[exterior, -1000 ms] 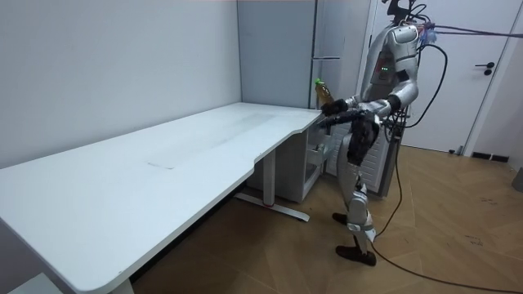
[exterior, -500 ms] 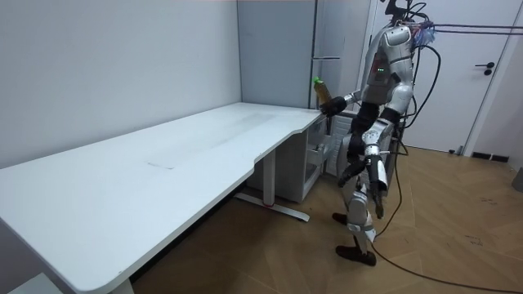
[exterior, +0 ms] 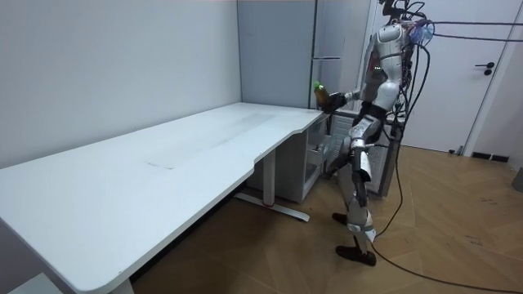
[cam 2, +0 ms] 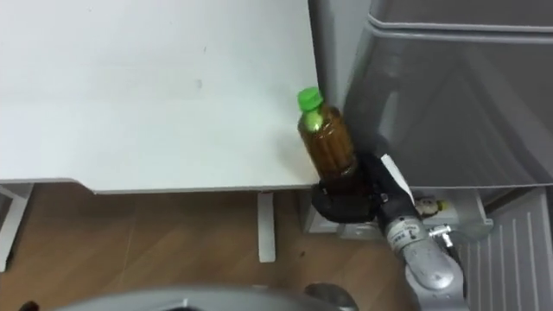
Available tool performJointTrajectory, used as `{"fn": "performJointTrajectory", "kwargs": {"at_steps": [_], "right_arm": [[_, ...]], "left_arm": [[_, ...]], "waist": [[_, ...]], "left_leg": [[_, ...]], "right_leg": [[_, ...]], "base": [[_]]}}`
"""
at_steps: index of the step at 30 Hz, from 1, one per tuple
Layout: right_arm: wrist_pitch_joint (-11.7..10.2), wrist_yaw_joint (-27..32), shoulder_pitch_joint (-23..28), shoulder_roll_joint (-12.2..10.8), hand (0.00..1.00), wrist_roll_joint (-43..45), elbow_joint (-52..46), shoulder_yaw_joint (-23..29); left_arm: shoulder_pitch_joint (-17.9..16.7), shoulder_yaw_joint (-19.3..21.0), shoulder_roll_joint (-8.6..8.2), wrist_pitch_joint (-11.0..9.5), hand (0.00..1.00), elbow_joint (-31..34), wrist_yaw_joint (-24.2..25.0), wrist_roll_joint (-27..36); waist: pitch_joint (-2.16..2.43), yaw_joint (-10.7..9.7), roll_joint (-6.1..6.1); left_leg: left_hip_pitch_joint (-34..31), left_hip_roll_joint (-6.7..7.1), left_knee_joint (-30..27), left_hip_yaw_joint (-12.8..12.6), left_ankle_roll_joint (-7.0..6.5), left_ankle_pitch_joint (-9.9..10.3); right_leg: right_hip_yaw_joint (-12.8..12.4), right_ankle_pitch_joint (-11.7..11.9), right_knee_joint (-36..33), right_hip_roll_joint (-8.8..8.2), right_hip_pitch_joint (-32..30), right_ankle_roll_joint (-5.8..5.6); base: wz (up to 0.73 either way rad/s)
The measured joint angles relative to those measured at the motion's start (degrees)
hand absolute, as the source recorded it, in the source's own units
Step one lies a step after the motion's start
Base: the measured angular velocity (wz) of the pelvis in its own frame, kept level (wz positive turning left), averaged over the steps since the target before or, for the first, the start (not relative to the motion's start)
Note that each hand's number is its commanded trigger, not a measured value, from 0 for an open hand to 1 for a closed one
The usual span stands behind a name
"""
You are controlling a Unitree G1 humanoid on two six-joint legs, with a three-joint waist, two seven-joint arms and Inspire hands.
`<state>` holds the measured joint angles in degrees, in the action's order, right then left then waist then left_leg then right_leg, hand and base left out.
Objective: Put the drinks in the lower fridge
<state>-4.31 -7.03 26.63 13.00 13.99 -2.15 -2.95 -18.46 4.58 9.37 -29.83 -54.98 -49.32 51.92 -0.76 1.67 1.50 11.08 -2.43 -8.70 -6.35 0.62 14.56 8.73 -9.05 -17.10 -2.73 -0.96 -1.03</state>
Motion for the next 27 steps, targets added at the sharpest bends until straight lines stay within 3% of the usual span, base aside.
{"fn": "performJointTrajectory", "kwargs": {"at_steps": [4, 6, 9, 14, 21, 27], "right_arm": [[-2.3, 5.4, 0.2, -0.1, 1.0, 7.2, 0.5, -0.6], [-3.9, 10.3, 0.6, -0.1, 1.0, 7.3, 1.5, -0.6], [-4.6, 16.0, 0.6, -0.4, 1.0, 7.0, 2.1, 0.3], [-11.4, 27.2, 0.6, -1.6, 1.0, 6.1, 5.0, 2.0], [-12.5, 39.7, 0.5, -4.0, 1.0, 1.5, 13.1, 4.3], [-12.2, 47.2, -0.4, -4.1, 1.0, -5.5, 21.2, 4.8]], "left_arm": [[0.4, -0.9, 0.11, -1.6, 0.0, -0.4, -0.7, 2.1], [0.2, -1.6, 0.15, -1.7, 0.0, -0.8, -1.4, 2.9], [0.1, -1.5, 0.15, -1.8, 0.0, -0.9, -1.8, 4.6], [0.5, -1.1, 0.36, -1.9, 0.0, -0.8, -2.5, 5.2], [0.0, -0.9, 0.38, -1.8, 0.0, 0.9, -2.3, 5.4], [-0.2, -1.4, 0.46, -1.7, 0.0, 3.0, -2.2, 4.9]], "waist": [[-0.03, -0.1, 0.05], [-0.09, -1.0, -0.03], [-0.16, -2.0, 0.1], [0.12, -3.1, 0.04], [0.39, -3.3, 0.06], [0.4, -3.2, -0.07]], "left_leg": [[0.1, 0.28, -0.1, -0.6, -0.35, 0.0], [0.4, 0.29, -0.1, -0.8, -0.46, 0.0], [0.4, 0.27, 0.0, -1.1, -0.64, 0.2], [0.5, 0.25, -0.1, -1.3, -0.61, 0.3], [0.8, 0.15, 0.0, -1.5, -0.53, 0.4], [0.8, 0.11, 0.1, -3.5, -0.44, 0.7]], "right_leg": [[-0.9, 0.2, -0.7, -0.15, -0.7, -0.3], [-0.9, 0.2, -0.6, -0.2, -0.5, -0.37], [-1.3, 0.1, -0.6, -0.06, -0.6, -0.42], [-1.7, 0.1, -0.6, 0.09, -0.5, -0.38], [-2.1, 0.0, -0.6, 0.44, -0.6, -0.34], [-3.9, -0.4, -1.9, 0.95, -2.3, -0.21]], "base": [[-0.11], [-0.05], [-0.06], [-0.01], [-0.02], [-0.18]]}}
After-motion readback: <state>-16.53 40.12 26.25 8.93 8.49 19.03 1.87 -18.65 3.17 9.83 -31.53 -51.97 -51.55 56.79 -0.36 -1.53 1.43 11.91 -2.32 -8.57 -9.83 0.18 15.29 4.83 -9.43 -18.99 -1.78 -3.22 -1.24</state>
